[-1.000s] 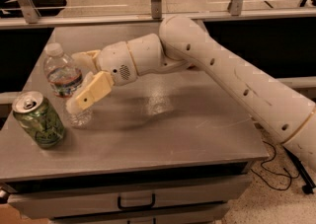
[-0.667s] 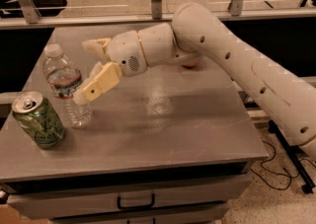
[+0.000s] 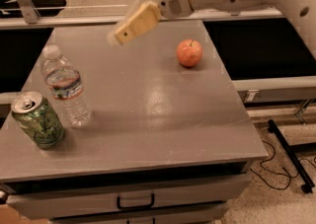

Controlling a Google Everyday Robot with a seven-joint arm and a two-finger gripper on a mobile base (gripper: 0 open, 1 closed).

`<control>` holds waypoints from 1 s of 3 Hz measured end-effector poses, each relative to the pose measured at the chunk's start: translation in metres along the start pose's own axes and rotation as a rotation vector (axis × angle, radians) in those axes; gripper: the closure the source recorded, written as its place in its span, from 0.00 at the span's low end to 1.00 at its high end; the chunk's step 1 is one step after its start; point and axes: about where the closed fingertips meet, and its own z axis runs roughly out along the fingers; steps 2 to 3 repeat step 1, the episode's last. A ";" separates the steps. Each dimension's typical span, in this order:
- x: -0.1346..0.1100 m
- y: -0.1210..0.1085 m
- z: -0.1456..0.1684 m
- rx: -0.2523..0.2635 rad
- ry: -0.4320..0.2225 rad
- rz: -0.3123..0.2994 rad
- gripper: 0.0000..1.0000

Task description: Move water bottle near green can

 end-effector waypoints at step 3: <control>-0.003 -0.002 -0.001 0.008 0.003 -0.010 0.00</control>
Offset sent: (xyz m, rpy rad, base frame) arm 0.0000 0.0000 0.0000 0.0000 0.0000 0.0000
